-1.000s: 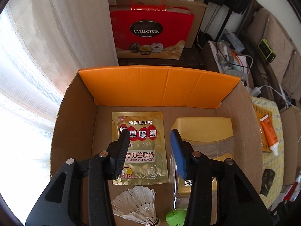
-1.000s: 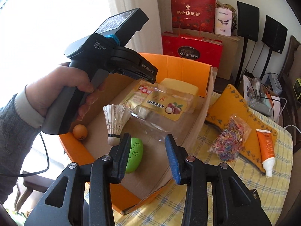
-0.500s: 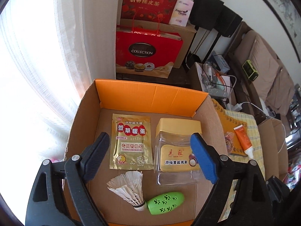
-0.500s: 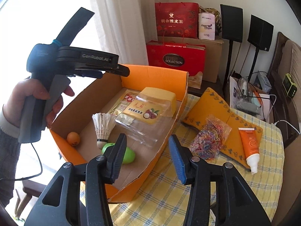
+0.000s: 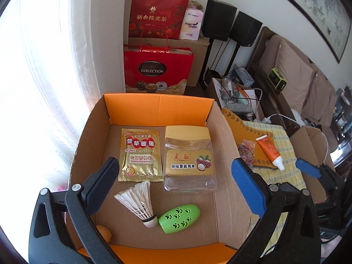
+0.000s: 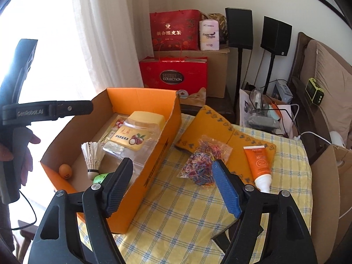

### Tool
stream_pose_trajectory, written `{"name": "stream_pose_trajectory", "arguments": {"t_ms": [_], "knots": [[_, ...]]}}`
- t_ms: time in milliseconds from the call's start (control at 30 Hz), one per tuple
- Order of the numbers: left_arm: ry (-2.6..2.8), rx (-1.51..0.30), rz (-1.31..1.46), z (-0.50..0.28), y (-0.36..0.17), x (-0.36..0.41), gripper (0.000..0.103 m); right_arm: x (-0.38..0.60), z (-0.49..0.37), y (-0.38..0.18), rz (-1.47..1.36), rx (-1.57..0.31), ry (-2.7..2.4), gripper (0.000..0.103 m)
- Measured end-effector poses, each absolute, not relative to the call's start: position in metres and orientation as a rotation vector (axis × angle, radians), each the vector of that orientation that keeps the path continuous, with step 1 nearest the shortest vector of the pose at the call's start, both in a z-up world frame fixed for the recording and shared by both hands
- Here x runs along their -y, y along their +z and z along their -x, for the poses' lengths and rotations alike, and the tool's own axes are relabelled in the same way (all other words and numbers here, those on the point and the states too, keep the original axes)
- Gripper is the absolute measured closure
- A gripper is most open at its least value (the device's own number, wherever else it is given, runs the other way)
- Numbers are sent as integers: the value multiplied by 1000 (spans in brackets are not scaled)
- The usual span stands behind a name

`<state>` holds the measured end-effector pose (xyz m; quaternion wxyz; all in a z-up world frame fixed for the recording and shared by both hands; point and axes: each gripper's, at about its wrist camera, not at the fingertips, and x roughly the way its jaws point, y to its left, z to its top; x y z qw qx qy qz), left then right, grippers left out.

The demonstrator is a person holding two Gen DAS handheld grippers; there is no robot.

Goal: Organize objects
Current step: 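Move both tools back over the bed, left tool over the rubber band bag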

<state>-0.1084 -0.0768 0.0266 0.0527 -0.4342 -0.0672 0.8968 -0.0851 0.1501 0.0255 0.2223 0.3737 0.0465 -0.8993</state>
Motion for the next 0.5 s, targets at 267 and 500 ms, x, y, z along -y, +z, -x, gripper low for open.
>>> {"name": "stream_pose_trajectory", "arguments": {"t_ms": [267, 500], "knots": [[2738, 105, 1272, 89, 28, 47, 0, -171, 90, 37, -1022, -56, -2539, 0], [2726, 81, 1229, 81, 30, 21, 0, -191, 91, 44, -1030, -28, -2586, 0]]}}
